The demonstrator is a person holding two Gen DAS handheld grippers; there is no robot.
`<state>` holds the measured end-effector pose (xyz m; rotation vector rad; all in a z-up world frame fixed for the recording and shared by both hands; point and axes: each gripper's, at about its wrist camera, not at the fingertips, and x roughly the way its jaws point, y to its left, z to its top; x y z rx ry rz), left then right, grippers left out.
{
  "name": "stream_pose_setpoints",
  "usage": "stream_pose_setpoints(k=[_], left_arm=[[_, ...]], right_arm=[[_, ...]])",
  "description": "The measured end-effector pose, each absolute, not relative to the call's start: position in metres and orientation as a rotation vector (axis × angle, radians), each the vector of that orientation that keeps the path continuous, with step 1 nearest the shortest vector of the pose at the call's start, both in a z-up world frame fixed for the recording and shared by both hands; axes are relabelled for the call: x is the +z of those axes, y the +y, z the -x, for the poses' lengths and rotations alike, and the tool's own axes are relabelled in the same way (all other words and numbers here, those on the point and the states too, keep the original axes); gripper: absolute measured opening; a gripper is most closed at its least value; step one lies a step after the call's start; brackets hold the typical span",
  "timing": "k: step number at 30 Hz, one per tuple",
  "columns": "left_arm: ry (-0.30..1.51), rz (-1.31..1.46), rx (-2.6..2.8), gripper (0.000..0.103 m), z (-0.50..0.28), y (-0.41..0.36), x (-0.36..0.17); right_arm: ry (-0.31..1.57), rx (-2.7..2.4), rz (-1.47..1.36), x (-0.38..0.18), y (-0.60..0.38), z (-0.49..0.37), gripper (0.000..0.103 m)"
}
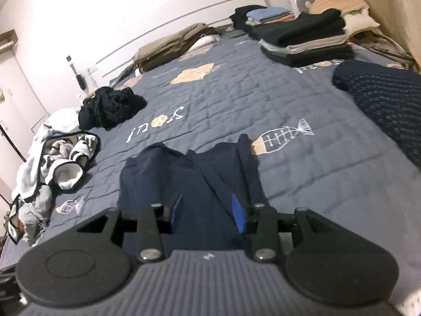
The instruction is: Fold clothes
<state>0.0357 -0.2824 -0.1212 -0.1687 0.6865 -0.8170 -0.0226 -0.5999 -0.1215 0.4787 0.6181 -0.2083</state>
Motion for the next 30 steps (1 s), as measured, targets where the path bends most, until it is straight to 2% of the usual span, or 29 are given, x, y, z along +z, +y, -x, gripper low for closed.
stream_pose_setpoints(k=[6,11,19,21,30], left_arm=[[0.669,0.094,-0.797,0.066,-0.039,-0.292,-0.127],[0.613,0.024,-0.788,0.066,-0.033,-0.29,-0.123],[0.581,0.111,-0.783,0.066,-0.038,-0.272,-0.107],[0.559,0.12,-0.772,0.073,-0.038,-0.268,-0.107],[0.619,0.145,-0.765,0.073,-0.074,-0.29,-0.109]], right_arm=[[0.659,-0.207,-0.483,-0.146,-0.607,-0.019,0.04],[0.686,-0.187,-0.417,-0.144,-0.602,-0.036,0.04],[0.659,-0.137,-0.388,-0.132,-0.602,-0.06,0.04],[0.644,-0.123,-0.413,-0.132,-0.605,-0.067,0.04],[0.654,-0.107,-0.382,-0.138,-0.619,-0.069,0.041]])
